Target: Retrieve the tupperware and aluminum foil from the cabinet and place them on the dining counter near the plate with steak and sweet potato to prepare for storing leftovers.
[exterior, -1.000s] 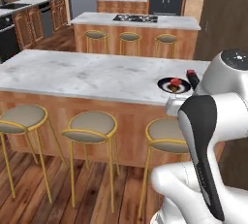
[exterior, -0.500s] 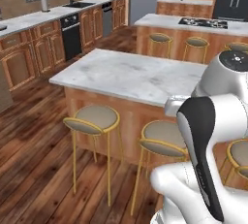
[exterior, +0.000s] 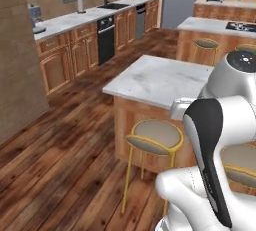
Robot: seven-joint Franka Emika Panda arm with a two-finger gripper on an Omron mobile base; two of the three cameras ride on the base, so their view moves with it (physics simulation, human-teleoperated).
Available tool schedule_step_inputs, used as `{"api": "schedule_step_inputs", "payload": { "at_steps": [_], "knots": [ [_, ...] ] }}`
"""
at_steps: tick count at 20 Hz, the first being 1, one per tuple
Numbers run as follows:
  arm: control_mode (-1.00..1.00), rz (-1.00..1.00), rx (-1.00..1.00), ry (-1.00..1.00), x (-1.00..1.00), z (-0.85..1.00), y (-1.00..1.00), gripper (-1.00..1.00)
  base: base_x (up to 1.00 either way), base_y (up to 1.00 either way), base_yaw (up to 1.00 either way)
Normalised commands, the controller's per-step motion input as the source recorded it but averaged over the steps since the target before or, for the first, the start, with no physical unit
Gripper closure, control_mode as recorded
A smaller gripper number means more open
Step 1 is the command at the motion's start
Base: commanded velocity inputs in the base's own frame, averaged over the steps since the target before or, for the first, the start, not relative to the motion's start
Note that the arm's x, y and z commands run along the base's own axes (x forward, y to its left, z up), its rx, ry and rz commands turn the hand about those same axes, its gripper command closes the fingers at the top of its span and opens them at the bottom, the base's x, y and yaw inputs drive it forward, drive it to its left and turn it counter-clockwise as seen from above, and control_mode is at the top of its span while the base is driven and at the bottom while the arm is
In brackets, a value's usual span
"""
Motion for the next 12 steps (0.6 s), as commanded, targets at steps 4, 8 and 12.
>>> {"api": "schedule_step_inputs", "payload": {
  "at_steps": [4,8,12],
  "knots": [
    [1.00,0.00,0.00,0.00,0.00,0.00,0.00,-1.00,0.66,1.00,0.41],
    [1.00,0.00,0.00,0.00,0.00,0.00,0.00,-1.00,0.56,0.88,0.54],
    [1.00,0.00,0.00,0.00,0.00,0.00,0.00,-1.00,0.94,0.54,0.41]
  ]
}}
